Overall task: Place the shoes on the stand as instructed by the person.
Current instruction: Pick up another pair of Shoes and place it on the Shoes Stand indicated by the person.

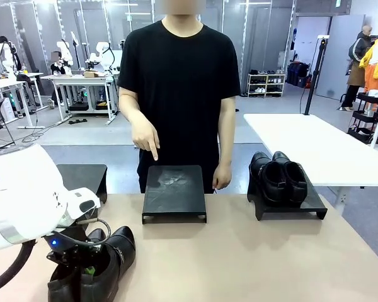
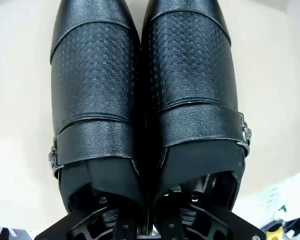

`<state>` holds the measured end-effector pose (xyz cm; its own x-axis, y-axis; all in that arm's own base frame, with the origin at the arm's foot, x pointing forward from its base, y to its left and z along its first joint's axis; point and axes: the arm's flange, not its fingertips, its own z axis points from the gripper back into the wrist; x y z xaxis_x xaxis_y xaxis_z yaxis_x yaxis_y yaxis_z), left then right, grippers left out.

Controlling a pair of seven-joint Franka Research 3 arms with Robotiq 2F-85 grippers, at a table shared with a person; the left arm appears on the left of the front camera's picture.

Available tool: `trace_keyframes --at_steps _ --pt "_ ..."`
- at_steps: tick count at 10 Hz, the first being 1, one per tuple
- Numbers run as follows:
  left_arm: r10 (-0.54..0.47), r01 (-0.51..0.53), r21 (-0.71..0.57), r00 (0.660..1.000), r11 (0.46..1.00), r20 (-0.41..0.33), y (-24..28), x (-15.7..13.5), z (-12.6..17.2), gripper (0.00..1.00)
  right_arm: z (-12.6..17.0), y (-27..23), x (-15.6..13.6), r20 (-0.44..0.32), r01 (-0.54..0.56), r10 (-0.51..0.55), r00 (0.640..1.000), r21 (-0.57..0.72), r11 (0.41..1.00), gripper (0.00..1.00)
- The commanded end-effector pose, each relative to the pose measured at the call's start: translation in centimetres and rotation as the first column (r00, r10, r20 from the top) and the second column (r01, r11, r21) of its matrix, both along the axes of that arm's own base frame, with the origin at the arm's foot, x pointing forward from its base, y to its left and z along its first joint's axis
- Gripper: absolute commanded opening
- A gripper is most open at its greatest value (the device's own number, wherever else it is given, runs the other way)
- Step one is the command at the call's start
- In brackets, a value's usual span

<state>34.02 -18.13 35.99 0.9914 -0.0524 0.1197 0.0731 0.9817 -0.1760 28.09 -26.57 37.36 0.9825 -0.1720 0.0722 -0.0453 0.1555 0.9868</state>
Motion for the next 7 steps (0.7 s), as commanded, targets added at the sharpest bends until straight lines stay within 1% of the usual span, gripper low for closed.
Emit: trace_keyframes --at_steps 1,2,3,4,5,6,7 --pt "0.011 -0.011 -0.071 1.0 0.997 0.009 1.7 -4.2 4.1 0.0 0.1 0.2 -0.3 0.004 -0.001 0.001 1.0 -0.015 1.0 1.0" --pt "-0.021 0.023 -0.083 1.0 0.996 0.015 1.8 -3.9 7.1 0.0 0.1 0.2 -0.3 0.004 -0.001 0.001 1.0 -0.015 1.0 1.0" --pt "-0.051 0.053 -0.091 0.998 0.994 0.028 2.0 -3.6 9.3 0.0 0.1 0.2 -0.3 0.004 -0.001 0.001 1.0 -0.015 1.0 1.0" --pt "-0.059 0.063 -0.082 0.997 0.995 0.05 2.4 -3.3 10.9 0.0 0.1 0.2 -0.3 0.004 -0.001 0.001 1.0 -0.015 1.0 1.0" --pt "-0.068 0.072 -0.081 0.996 0.994 0.059 2.9 -3.2 12.2 0.0 0.1 0.2 -0.3 0.004 -0.001 0.001 1.0 -0.015 1.0 1.0" --pt "-0.078 0.083 -0.076 0.995 0.994 0.066 3.2 -3.0 12.7 0.0 0.1 0.2 -0.3 0.004 -0.001 0.001 1.0 -0.015 1.0 1.0" --pt "-0.11 0.115 -0.091 0.993 0.989 0.053 3.5 -3.0 13.1 0.0 0.1 0.2 -0.3 0.004 -0.001 0.001 1.0 -0.015 1.0 1.0"
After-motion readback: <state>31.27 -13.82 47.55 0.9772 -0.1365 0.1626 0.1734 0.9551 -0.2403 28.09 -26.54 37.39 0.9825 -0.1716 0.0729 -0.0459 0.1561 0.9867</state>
